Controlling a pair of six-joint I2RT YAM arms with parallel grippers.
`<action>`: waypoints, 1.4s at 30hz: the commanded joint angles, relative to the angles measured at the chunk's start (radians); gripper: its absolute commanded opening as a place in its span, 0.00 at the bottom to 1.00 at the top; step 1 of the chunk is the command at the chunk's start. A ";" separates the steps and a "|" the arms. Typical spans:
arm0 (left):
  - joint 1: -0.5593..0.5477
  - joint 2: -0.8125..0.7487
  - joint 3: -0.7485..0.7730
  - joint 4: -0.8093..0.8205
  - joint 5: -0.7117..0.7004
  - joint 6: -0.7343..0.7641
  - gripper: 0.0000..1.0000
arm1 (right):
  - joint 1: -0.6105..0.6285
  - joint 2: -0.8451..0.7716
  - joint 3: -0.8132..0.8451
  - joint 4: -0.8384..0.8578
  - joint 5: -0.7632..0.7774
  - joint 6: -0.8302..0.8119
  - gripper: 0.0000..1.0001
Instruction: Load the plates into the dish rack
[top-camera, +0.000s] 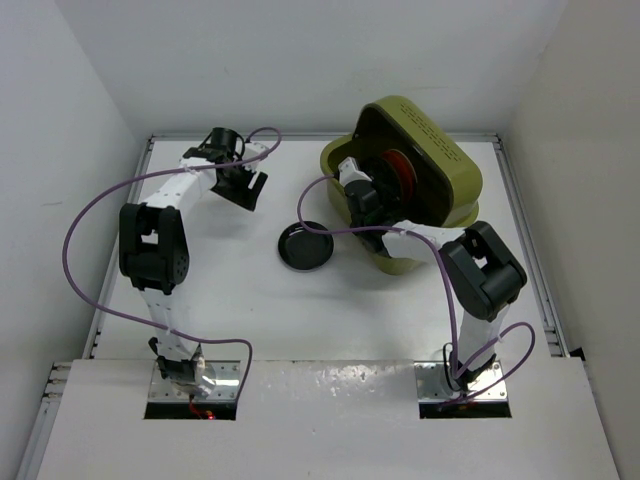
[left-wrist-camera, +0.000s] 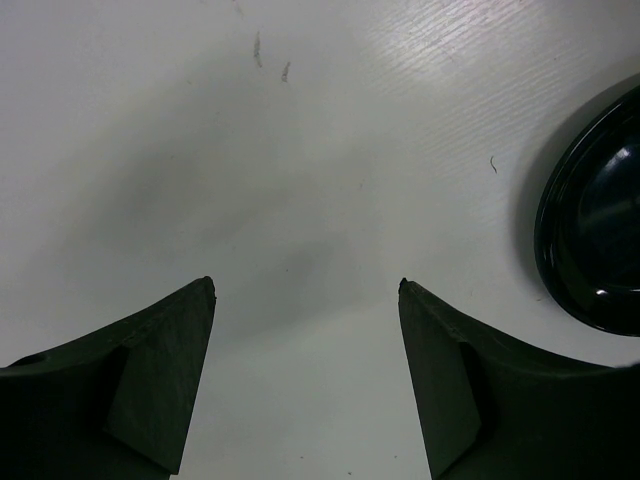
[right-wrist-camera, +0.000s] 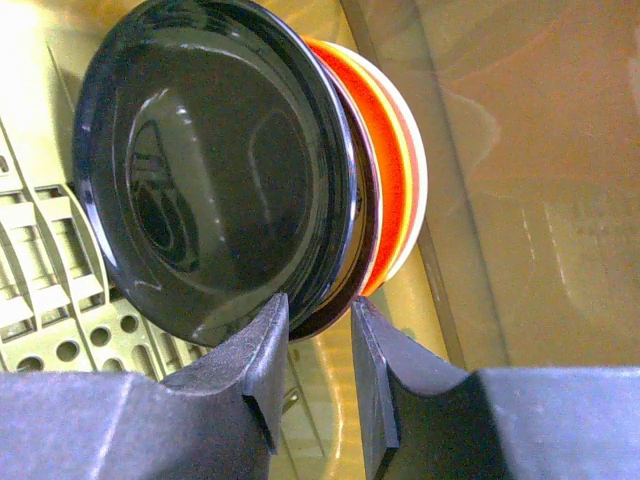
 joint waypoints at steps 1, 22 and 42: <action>0.013 -0.058 0.001 0.010 0.015 0.008 0.78 | 0.004 -0.040 -0.003 0.032 0.022 -0.016 0.31; 0.013 -0.067 -0.026 0.010 0.015 0.017 0.78 | 0.030 -0.149 -0.003 0.047 0.059 -0.032 0.56; 0.022 -0.144 -0.019 0.029 0.034 0.033 0.78 | 0.028 -0.360 0.319 -0.705 -0.655 0.393 0.74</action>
